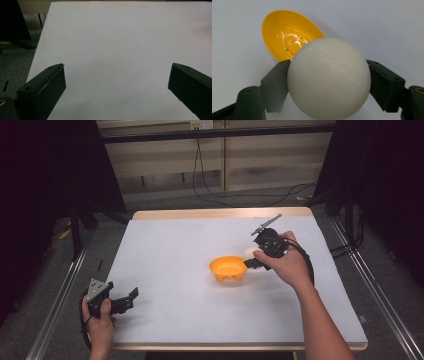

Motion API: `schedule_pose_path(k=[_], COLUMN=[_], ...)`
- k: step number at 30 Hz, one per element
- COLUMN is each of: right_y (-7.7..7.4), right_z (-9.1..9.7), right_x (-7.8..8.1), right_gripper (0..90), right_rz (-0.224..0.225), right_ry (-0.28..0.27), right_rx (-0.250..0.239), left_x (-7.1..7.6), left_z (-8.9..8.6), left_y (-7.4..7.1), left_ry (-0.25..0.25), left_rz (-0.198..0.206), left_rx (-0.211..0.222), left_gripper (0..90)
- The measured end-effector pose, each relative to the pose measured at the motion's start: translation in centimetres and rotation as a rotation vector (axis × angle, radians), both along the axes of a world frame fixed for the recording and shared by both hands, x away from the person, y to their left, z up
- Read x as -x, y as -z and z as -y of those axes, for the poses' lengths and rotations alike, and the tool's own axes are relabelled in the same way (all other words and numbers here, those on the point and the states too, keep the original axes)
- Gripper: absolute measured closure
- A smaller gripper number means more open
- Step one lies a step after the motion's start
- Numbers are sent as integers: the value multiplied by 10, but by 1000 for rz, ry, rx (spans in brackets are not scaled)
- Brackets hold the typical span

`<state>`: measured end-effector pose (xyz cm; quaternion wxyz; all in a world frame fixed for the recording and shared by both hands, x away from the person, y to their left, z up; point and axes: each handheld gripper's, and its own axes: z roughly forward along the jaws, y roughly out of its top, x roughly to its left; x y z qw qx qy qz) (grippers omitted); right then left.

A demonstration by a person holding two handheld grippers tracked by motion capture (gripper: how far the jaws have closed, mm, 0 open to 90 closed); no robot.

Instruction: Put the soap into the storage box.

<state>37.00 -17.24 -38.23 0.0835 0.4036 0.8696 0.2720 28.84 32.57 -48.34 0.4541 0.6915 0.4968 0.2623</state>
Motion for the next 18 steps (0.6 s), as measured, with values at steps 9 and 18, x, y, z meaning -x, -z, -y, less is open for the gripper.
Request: schedule_pose_path(k=[9,18], right_y=[-1,-7], right_z=[-8,-19], right_x=[-4,-10], right_gripper=[239,239], right_rz=[0,-2], right_ry=[-22,-49], right_rx=[4,0], left_x=[0,0], left_z=[0,0], left_y=[0,0], left_ry=[1,1], left_rz=[-1,0], left_rx=[0,2], left_gripper=[12,12])
